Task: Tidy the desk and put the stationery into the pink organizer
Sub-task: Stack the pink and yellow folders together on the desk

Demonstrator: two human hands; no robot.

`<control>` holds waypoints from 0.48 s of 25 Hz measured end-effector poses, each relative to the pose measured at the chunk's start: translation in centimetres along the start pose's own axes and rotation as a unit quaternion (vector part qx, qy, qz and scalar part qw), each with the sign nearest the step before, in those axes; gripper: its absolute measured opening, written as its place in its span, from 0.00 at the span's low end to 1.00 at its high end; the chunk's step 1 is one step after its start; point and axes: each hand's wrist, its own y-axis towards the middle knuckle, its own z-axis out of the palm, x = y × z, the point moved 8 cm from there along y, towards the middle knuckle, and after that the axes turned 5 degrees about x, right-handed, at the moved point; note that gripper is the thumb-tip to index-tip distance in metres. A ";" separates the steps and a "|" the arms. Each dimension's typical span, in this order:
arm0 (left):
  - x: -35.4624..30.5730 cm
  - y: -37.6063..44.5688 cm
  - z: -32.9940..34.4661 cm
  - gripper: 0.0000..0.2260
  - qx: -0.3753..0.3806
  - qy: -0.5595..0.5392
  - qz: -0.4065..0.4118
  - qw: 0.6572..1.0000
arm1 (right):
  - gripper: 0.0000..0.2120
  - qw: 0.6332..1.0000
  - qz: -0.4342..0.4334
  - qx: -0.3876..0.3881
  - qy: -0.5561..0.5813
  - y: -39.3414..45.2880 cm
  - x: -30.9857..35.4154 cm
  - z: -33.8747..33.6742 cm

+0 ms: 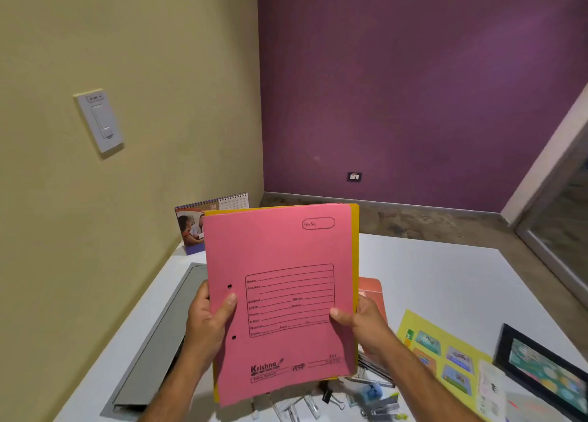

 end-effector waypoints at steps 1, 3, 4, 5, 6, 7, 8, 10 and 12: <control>0.0 0.0 0.6 0.11 0.000 0.005 0.001 1.000 | 0.14 1.000 -0.005 0.004 -0.010 -0.2 0.1 -0.6; 0.1 0.3 2.1 0.11 0.002 0.015 0.001 1.000 | 0.14 1.000 -0.010 -0.002 -0.023 -0.7 0.5 -2.2; 0.0 0.5 3.1 0.10 0.009 0.018 0.002 1.000 | 0.15 1.000 -0.012 -0.010 -0.026 -0.9 0.7 -3.2; -0.2 0.8 4.3 0.10 0.016 0.023 0.002 1.000 | 0.16 0.999 -0.016 -0.021 -0.025 -1.2 1.2 -4.4; -0.6 1.2 5.7 0.09 0.022 0.027 0.000 0.999 | 0.16 0.999 -0.019 -0.033 -0.024 -1.3 1.6 -5.7; -0.8 1.7 7.4 0.09 0.029 0.032 -0.007 0.999 | 0.17 0.998 -0.021 -0.047 -0.021 -1.5 2.0 -7.4; -1.1 2.2 9.1 0.08 0.038 0.036 -0.018 0.998 | 0.17 0.998 -0.019 -0.063 -0.018 -1.7 2.4 -9.2; -1.2 3.5 13.6 0.08 0.078 0.030 -0.051 0.995 | 0.18 0.994 -0.003 -0.106 -0.013 -2.1 3.0 -13.5; -1.0 4.7 18.5 0.10 0.147 0.030 -0.098 0.984 | 0.18 0.989 0.020 -0.148 -0.011 -2.6 3.5 -18.1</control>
